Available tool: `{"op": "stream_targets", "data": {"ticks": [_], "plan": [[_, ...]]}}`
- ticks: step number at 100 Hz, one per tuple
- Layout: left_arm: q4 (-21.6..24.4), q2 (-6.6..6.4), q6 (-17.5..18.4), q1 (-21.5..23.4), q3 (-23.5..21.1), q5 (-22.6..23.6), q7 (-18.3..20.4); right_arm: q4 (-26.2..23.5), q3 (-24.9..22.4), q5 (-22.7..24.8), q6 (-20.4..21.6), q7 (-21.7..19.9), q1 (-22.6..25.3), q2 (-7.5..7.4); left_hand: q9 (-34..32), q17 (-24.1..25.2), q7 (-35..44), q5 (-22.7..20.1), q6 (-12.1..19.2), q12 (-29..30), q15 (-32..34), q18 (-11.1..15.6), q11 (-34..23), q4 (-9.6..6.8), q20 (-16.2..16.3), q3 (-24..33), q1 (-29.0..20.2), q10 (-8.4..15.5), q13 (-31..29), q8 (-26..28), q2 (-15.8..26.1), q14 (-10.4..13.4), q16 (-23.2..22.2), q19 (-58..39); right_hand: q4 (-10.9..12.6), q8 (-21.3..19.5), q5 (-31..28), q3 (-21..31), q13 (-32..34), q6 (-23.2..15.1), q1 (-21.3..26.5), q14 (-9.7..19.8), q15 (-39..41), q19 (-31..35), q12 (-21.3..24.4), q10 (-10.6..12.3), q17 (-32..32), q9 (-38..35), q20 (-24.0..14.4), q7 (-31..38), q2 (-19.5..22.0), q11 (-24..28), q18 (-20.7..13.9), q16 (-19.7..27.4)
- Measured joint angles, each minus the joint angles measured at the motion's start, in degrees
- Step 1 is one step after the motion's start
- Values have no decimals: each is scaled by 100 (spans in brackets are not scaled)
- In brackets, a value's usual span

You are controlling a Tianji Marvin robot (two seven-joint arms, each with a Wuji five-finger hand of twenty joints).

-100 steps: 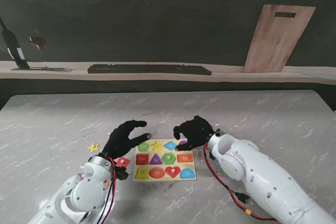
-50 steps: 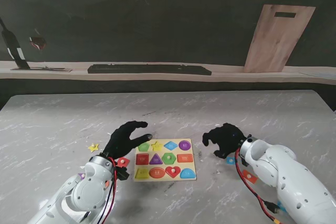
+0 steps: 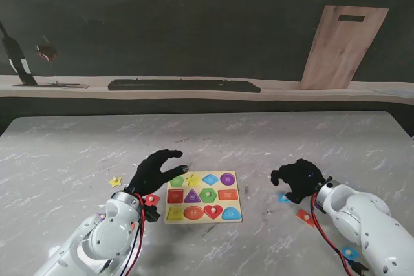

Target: Fit puzzle pieces into a puzzle board

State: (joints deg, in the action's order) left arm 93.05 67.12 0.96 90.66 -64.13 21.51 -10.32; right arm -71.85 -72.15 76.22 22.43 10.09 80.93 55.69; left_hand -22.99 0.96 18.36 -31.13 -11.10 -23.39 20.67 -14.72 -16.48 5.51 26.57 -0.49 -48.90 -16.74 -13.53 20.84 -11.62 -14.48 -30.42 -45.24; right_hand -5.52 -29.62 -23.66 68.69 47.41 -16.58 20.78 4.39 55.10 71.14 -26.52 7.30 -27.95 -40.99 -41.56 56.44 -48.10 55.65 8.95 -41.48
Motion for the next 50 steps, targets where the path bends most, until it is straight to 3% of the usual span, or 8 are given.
{"op": "stream_targets", "data": {"ticks": [30,43,50], "plan": [[-16,1,2,-8,9,7,-17,171,-15,-12,7,175,49,-37,0,0,-65,34,0,0,0,0,0,0,0,0,0,0,0,0,0,-1,0,2,-1,2,-308,57,241,-267,0,74,64,1,-1,148,-106,-250,-7,167,13,14,-71,-45],[-18,1,2,-11,14,7,-17,236,7,-30,7,242,56,-42,0,0,-66,34,0,0,0,0,0,0,0,0,0,0,0,0,0,-1,0,3,-474,18,-447,58,297,-350,0,75,65,1,85,196,-158,-415,-9,192,22,13,-72,-45],[-19,1,0,-13,18,6,-16,284,46,-71,-3,275,49,-45,0,0,-66,34,0,0,0,0,0,0,0,0,0,0,0,0,0,-1,0,3,-611,305,-450,58,382,-410,0,75,67,1,145,207,-174,-533,-9,306,22,12,-72,-45]]}}
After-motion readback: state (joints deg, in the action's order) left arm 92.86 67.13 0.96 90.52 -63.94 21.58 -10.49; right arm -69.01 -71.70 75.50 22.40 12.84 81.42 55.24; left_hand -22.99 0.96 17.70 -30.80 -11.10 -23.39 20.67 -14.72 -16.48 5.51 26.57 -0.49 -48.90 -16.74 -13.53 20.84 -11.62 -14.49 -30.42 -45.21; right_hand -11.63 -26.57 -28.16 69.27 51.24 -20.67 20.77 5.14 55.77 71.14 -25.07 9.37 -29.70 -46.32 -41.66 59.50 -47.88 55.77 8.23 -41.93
